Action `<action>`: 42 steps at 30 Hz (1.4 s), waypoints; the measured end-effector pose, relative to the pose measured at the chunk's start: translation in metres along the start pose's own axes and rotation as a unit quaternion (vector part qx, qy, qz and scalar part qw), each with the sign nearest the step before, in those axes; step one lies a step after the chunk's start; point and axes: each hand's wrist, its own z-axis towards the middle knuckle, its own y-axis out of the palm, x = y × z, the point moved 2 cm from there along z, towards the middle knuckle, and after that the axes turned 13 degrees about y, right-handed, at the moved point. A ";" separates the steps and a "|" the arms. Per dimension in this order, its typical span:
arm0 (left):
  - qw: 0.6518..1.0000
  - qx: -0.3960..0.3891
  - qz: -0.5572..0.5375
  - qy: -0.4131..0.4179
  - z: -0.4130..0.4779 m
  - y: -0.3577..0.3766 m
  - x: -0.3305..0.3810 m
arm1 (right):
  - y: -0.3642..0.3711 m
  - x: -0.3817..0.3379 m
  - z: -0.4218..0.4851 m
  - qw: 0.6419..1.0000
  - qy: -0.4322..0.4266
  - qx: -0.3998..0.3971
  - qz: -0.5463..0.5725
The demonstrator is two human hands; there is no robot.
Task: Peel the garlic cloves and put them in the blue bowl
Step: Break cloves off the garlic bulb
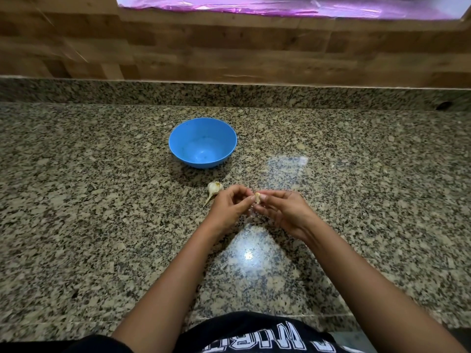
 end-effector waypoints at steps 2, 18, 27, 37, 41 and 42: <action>1.000 -0.026 0.000 -0.006 -0.003 0.001 0.002 | -0.003 -0.001 0.002 0.999 0.004 0.016 0.029; 0.995 0.043 0.060 -0.061 -0.003 0.003 -0.001 | -0.007 0.006 0.010 0.993 -0.021 0.062 -0.097; 0.991 0.078 -0.058 -0.093 -0.001 0.007 -0.002 | -0.004 0.005 0.005 0.994 -0.040 0.047 -0.089; 0.989 0.074 -0.080 -0.100 0.000 0.005 -0.003 | -0.004 0.005 0.004 0.990 -0.066 0.060 -0.108; 0.990 0.059 -0.079 -0.098 -0.004 0.008 -0.001 | -0.003 0.005 0.004 0.980 -0.102 0.088 -0.144; 0.990 0.064 -0.077 -0.096 -0.005 0.008 -0.002 | -0.002 0.004 0.003 0.977 -0.107 0.091 -0.159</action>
